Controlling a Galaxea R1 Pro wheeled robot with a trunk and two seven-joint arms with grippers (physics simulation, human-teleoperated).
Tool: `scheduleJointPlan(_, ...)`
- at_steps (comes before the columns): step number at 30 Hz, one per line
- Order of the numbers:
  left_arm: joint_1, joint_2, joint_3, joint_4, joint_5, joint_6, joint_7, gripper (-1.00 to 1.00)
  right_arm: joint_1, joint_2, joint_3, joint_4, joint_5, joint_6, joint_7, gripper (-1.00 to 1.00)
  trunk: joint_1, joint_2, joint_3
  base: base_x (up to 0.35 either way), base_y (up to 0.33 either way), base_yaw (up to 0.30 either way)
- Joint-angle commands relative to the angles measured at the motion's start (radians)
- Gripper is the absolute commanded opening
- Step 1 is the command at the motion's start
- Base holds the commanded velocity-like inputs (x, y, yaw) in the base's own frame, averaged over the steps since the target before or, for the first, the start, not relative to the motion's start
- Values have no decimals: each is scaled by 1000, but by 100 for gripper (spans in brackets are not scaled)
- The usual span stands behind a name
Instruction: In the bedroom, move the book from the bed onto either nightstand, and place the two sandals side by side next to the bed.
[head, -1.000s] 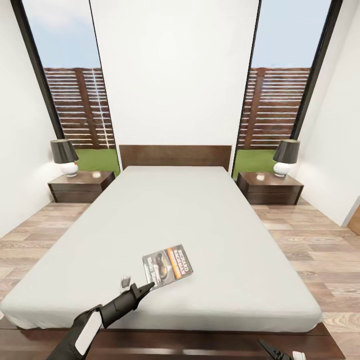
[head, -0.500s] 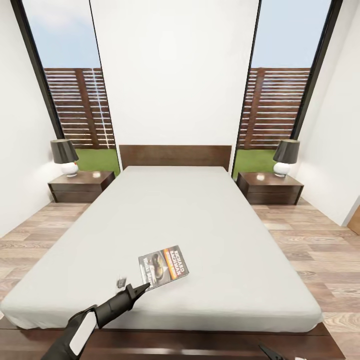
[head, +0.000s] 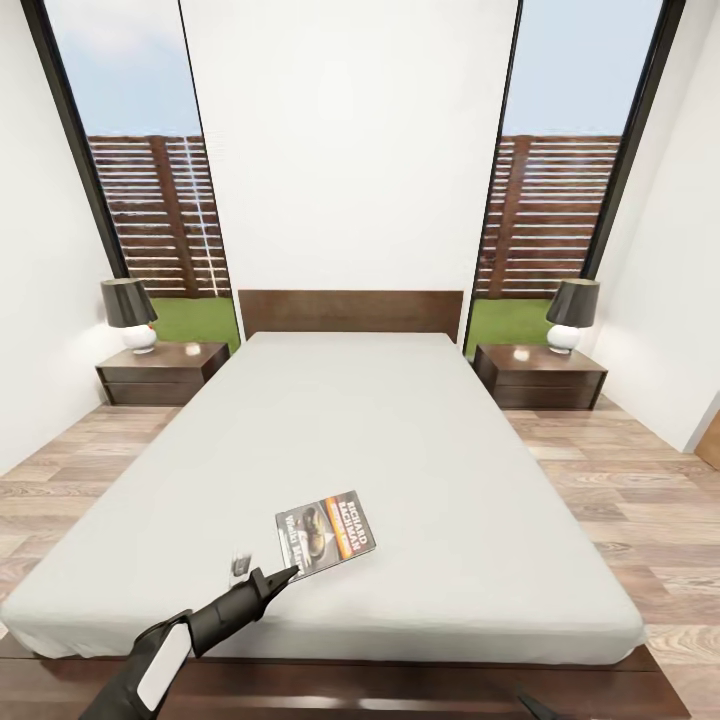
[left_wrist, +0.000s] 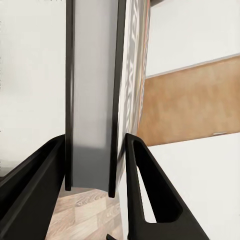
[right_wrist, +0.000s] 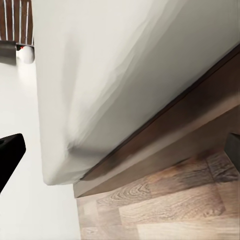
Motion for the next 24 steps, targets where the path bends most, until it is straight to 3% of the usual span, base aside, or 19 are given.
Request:
scheduleJointPlan(1,-1,0,1,0,5,7,-1,-100,-1,0,-1,3,-5,10,5,100,0,-1,-1,0,25,0)
scheduleJointPlan(24,-1,2,1,0,6,7,-1,-100,3,0,-2,3,-6,13,5,100,0,-1,-1,-10,22,0)
